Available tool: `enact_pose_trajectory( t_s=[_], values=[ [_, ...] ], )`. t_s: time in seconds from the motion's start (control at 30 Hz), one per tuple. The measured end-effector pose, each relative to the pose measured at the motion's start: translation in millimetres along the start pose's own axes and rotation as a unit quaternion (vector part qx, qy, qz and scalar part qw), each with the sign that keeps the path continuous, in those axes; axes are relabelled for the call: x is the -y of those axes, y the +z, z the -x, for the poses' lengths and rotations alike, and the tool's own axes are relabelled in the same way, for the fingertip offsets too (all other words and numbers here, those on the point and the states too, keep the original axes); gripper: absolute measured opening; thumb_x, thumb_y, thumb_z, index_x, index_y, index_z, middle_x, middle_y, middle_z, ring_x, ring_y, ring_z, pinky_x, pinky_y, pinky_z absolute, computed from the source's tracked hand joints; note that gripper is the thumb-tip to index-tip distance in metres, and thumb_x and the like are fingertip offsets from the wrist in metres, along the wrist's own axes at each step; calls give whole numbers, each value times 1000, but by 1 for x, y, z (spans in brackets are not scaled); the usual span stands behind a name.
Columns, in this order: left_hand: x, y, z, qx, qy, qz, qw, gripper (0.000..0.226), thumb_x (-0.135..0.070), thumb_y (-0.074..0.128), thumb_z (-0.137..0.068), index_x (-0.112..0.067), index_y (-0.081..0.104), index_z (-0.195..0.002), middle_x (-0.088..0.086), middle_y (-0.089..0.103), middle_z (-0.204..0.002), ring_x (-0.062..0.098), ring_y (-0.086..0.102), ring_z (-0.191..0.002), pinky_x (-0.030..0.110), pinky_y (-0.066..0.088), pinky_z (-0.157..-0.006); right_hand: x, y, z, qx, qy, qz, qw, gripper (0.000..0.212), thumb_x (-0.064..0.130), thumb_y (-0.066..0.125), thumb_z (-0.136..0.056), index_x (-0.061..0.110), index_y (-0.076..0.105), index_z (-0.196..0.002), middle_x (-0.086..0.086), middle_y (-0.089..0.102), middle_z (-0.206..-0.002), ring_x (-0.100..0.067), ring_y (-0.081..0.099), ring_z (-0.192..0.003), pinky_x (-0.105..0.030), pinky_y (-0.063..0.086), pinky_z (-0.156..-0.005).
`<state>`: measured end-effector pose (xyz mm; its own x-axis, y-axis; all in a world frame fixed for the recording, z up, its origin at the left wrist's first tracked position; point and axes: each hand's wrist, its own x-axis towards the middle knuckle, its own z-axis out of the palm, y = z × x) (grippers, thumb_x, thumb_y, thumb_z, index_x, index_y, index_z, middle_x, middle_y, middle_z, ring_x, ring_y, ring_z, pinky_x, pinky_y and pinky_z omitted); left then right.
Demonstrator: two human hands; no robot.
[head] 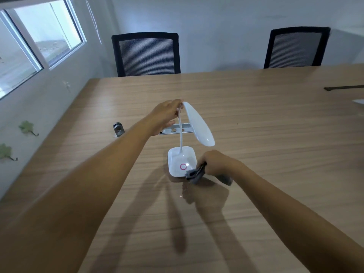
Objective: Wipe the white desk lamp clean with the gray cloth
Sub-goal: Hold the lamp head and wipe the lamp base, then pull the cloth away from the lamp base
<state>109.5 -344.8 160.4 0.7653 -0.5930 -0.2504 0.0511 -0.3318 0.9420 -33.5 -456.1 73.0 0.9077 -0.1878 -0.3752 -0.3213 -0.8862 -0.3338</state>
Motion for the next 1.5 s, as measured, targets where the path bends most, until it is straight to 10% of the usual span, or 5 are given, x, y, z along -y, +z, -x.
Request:
enact_pose_trajectory(
  t_s=[0.27,0.47,0.8,1.07,1.5],
  values=[
    [1,2,0,-4,-7,9,1000,20,-40,49,-93,-25,62,-89,-4,63,-99,12,61,-106,36,45,-104,6,-12,-35,-107,163,-562,804,20,-3,51,-85,6,55,-67,-10,54,-67,-23,50,-58,-27,39,-51],
    [-1,1,-2,-2,-7,4,1000,19,-35,48,-94,-23,61,-86,-1,63,-99,14,62,-104,35,47,-102,-14,32,-46,-155,244,-320,902,21,8,59,-78,6,67,-97,-17,68,-110,-34,62,-105,-29,47,-74],
    [-1,1,-4,4,-9,3,1000,19,-38,49,-92,-23,60,-92,-3,63,-97,12,61,-98,34,45,-103,3,15,-63,-81,191,-410,888,24,21,71,-64,13,66,-87,-11,68,-104,-29,62,-105,-39,53,-95],
    [-2,1,-3,10,-6,12,1000,19,-37,49,-93,-23,61,-90,-5,63,-95,14,61,-104,33,46,-101,-5,5,-39,-296,175,-215,914,18,15,54,-85,6,66,-96,-16,70,-99,-37,65,-92,-36,55,-76],
    [1,1,-2,5,-6,20,1000,21,-40,48,-93,-23,61,-93,-5,63,-97,14,60,-109,35,44,-105,15,1,-3,-65,-28,-113,991,25,0,52,-70,14,70,-80,-2,61,-79,-21,53,-82,-26,40,-64]
  ],
)
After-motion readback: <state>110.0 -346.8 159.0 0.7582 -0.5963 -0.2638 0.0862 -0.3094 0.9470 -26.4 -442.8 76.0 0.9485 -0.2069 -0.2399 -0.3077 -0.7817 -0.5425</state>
